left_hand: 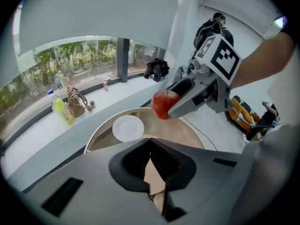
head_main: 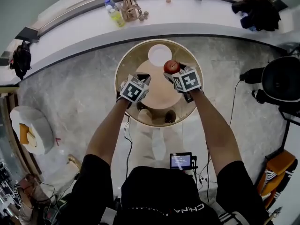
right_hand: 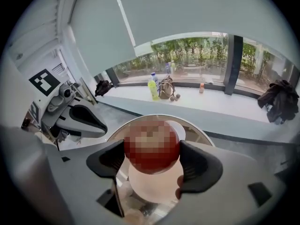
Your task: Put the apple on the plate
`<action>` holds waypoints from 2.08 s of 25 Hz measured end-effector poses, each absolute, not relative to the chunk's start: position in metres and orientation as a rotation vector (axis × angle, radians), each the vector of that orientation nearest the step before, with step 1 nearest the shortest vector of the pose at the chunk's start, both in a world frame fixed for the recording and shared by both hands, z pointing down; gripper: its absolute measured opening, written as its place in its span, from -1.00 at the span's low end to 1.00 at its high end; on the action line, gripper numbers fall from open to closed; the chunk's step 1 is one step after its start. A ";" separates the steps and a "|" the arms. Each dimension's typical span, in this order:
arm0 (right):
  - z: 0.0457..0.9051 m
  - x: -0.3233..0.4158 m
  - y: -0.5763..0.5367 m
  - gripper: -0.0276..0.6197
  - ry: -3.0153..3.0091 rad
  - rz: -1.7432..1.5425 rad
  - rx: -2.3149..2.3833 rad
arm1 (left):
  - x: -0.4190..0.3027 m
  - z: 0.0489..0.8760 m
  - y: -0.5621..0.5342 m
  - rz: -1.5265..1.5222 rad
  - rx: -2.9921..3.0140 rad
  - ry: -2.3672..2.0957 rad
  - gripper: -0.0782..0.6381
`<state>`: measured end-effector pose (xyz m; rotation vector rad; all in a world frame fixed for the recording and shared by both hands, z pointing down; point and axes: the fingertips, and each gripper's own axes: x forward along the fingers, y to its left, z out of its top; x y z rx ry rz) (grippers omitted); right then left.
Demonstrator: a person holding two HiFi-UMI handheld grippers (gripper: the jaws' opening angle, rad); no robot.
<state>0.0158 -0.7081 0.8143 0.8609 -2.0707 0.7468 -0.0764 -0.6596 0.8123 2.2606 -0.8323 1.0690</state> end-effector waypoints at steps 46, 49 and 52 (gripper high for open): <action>0.685 0.043 -0.696 -0.75 -2.082 0.797 0.909 | -0.037 0.706 -0.658 1.026 2.234 -0.773 -0.73; 0.643 0.058 -0.677 -0.78 -2.147 0.799 0.957 | -0.035 0.671 -0.630 1.026 2.299 -0.845 -0.73; 0.629 0.075 -0.665 -0.80 -2.155 0.787 0.974 | -0.026 0.644 -0.617 1.022 2.367 -0.878 -0.73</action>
